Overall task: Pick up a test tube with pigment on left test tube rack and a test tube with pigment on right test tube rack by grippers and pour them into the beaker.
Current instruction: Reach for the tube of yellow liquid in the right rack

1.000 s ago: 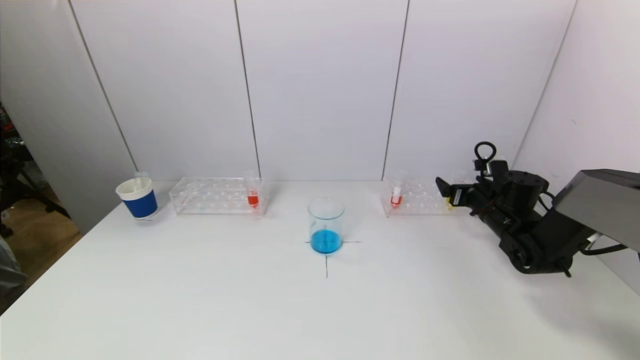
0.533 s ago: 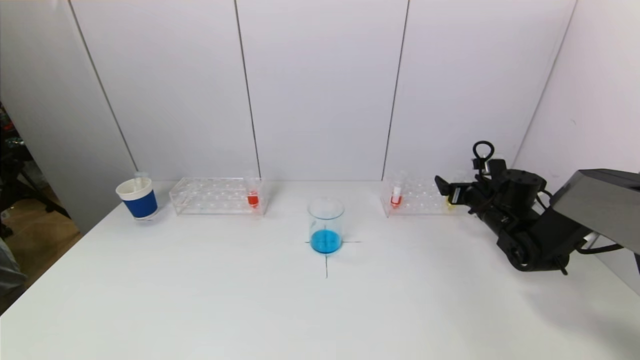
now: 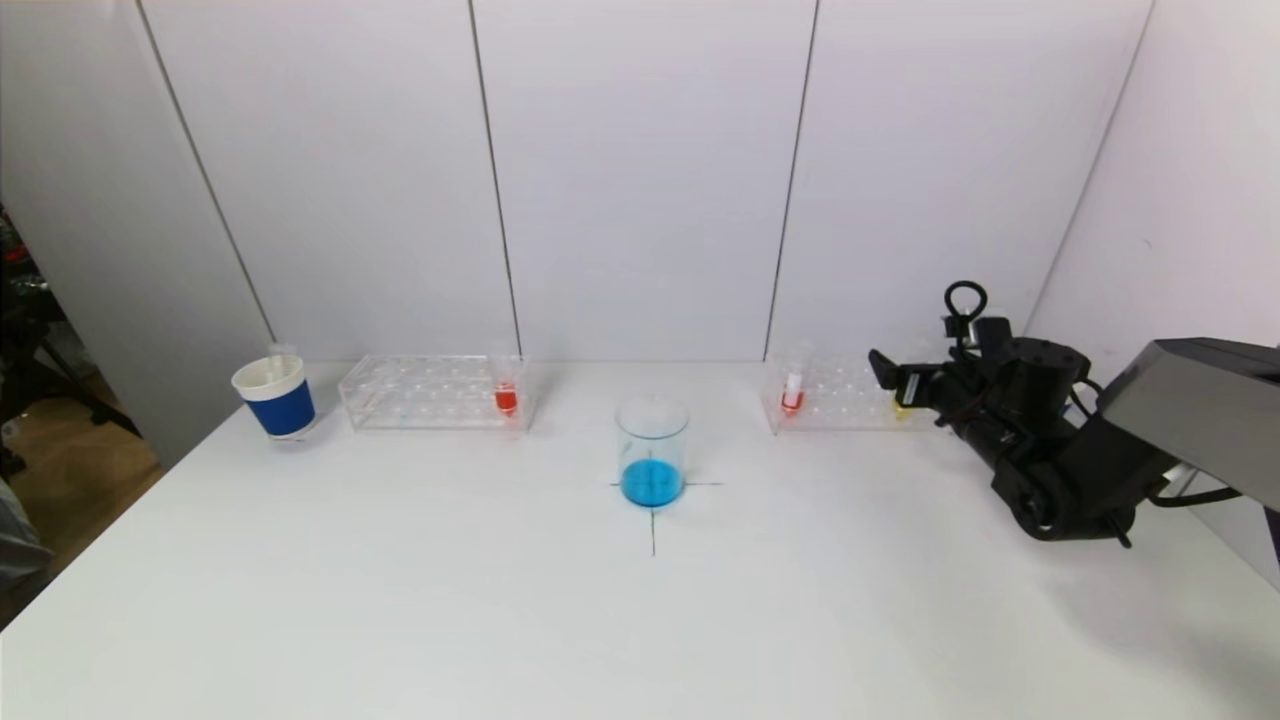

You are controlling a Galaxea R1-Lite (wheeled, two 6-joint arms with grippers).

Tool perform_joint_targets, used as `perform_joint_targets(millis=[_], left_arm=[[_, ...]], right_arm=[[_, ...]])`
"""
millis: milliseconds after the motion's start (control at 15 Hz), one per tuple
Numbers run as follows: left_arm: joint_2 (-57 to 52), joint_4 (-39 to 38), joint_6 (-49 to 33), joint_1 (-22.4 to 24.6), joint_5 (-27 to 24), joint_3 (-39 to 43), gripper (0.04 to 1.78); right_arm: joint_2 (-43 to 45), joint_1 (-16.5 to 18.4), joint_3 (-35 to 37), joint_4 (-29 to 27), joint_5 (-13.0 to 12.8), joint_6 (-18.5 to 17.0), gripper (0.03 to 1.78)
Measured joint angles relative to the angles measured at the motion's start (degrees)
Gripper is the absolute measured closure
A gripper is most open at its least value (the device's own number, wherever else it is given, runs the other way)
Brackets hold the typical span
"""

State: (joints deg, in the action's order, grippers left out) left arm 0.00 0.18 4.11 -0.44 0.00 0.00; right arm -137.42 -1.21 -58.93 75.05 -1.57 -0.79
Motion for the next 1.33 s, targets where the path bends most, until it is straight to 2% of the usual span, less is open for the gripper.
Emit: perform_joint_targets(millis=[1000, 1133, 1333], left_arm=[[0.0, 0.0, 0.0, 0.0, 0.0, 0.0, 0.06], [0.0, 0.0, 0.0, 0.0, 0.0, 0.0, 0.06], [0.0, 0.0, 0.0, 0.0, 0.0, 0.0, 0.06]], right_arm=[[-0.7, -0.2, -0.7, 0.0, -0.3, 0.1, 0.04], [-0.8, -0.2, -0.8, 0.1, -0.7, 0.1, 0.12], [-0.8, -0.2, -1.0, 0.0, -1.0, 0.2, 0.42]])
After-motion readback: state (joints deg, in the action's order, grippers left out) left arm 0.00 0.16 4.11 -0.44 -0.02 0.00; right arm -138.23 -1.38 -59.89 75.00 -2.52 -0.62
